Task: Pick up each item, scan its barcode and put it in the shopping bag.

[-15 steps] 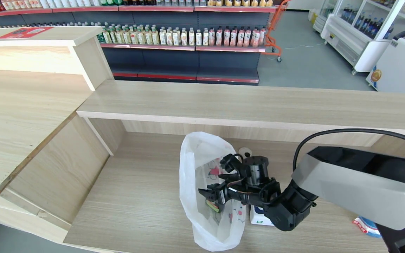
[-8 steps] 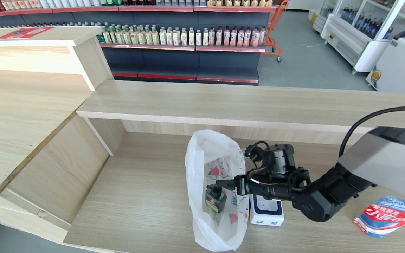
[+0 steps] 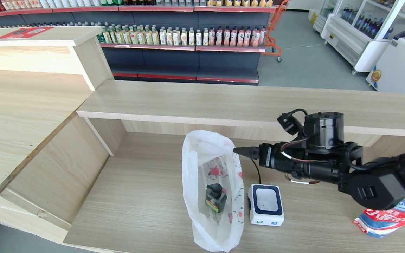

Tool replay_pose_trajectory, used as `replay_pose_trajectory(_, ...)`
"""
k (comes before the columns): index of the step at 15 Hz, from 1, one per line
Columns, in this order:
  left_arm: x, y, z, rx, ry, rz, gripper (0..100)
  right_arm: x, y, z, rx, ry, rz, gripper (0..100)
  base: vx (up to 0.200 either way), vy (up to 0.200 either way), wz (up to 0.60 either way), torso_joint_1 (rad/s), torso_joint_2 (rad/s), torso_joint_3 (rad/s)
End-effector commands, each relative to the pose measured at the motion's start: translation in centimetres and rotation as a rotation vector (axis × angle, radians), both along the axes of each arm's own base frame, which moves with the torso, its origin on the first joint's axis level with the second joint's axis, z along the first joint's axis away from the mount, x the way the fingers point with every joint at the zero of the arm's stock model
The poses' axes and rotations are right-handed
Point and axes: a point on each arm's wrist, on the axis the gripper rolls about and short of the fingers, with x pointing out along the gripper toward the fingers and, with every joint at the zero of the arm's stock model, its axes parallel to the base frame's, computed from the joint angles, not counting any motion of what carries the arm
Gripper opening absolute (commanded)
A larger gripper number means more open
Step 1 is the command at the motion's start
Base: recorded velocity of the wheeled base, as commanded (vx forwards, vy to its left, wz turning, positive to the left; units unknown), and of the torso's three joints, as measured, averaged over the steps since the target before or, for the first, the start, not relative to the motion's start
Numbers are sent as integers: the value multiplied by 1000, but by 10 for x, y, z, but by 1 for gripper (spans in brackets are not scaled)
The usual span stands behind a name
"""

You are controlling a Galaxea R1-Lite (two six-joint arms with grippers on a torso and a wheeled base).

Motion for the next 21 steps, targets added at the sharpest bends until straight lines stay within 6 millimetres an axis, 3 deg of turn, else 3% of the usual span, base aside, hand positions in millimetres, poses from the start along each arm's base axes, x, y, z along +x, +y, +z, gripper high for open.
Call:
replay_pose_trajectory(1,0,0,0,-1,-1,0,100,-29,-17,41,-30,-104,-54,100,0,0,0,0,0,0)
replay_pose_trajectory(2,0,0,0,-1,-1,0,100,-55,-46,47,-260,-44,-145,100,0,0,0,0,0,0)
replay_pose_trajectory(3,0,0,0,-1,-1,0,100,-83,-64,52,-358,1,-205,100,0,0,0,0,0,0)
replay_pose_trajectory(5,0,0,0,-1,-1,0,100,-126,-85,53,-523,59,-321,100,0,0,0,0,0,0)
replay_pose_trajectory(6,0,0,0,-1,-1,0,100,-134,-89,56,-530,46,-343,100,0,0,0,0,0,0)
replay_pose_trajectory(8,0,0,0,-1,-1,0,100,-134,-94,68,-405,21,-342,100,0,0,0,0,0,0)
replay_pose_trajectory(10,0,0,0,-1,-1,0,100,-126,-88,87,-188,-129,-250,100,0,0,0,0,0,0)
replay_pose_trajectory(12,0,0,0,-1,-1,0,100,-123,-89,87,-52,-173,-176,100,0,0,0,0,0,0)
replay_pose_trajectory(21,0,0,0,2,-1,-2,100,-125,-99,87,-61,-148,-220,100,0,0,0,0,0,0)
